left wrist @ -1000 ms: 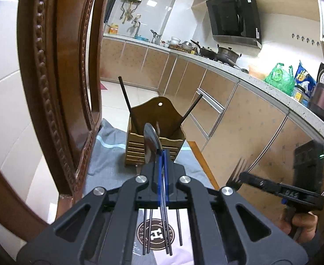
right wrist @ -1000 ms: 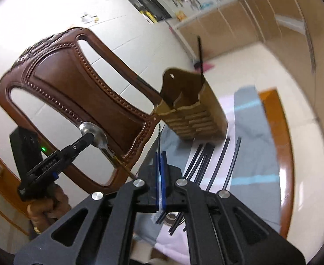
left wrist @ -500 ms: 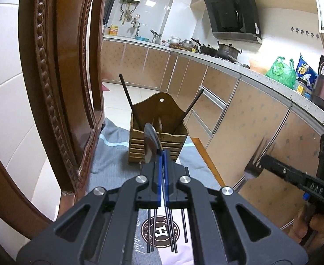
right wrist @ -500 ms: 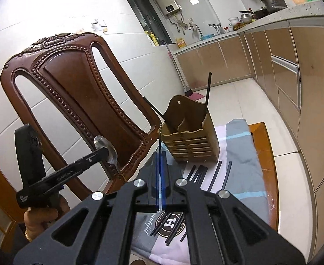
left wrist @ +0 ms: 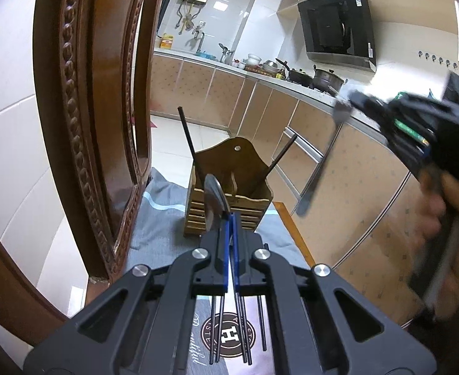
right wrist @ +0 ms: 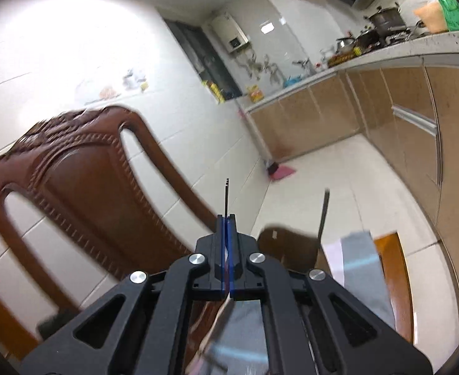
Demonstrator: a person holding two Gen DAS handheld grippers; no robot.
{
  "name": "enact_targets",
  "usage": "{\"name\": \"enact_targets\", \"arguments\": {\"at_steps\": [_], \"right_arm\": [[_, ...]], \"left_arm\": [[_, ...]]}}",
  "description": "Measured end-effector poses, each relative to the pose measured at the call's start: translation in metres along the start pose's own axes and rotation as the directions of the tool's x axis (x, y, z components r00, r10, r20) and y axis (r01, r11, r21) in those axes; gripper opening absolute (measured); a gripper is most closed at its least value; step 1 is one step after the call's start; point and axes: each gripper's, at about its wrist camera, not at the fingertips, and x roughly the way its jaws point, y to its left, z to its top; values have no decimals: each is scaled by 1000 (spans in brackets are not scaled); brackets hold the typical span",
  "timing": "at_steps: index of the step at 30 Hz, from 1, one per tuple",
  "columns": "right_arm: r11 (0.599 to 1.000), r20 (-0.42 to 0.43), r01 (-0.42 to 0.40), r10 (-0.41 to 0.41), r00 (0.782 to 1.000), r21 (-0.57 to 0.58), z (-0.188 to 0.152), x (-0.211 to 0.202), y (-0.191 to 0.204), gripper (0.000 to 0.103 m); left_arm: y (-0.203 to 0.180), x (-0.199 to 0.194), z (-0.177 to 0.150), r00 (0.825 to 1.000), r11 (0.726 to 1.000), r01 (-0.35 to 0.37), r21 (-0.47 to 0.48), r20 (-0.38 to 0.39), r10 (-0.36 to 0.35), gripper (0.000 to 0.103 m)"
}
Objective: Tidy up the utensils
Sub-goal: 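Insert the fork into the wooden holder with the right tool and open it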
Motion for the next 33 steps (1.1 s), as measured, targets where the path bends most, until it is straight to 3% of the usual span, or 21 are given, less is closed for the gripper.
{"name": "enact_targets", "arguments": {"at_steps": [6,12,21,22,26,28,30,32,33], "right_arm": [[999,33,11,-13,999,52,2,56,-16,2],[990,51,43,-50,997,132,-19,93,-48,2],[960,35,128,-141,989,248,-79,85,-105,4],[960,32,125,-137,990,251,-81,80,-107,10],[977,7,101,-104,995,187,-91,28,-107,54],[984,6,105,-107,994,143,-102,-5,-104,69],[984,-11,99,-99,995,146,-116,-43,-105,74],[963,-34,64,-57,998,263,-123,-65,-111,87],[956,-19,35,-31,999,292,-124,-72,-111,89]], "left_arm": [[7,5,3,1000,1000,-5,-18,0,5,2],[6,7,6,1000,1000,4,-16,2,-4,1],[9,9,6,1000,1000,2,-22,5,-2,1],[9,9,6,1000,1000,5,-25,6,-5,1],[8,9,5,1000,1000,6,-21,9,-6,1],[6,9,4,1000,1000,2,-10,4,-2,1],[3,7,3,1000,1000,-10,10,5,10,2],[0,4,3,1000,1000,-16,18,14,16,2],[-1,1,5,1000,1000,-11,13,19,11,1]]}}
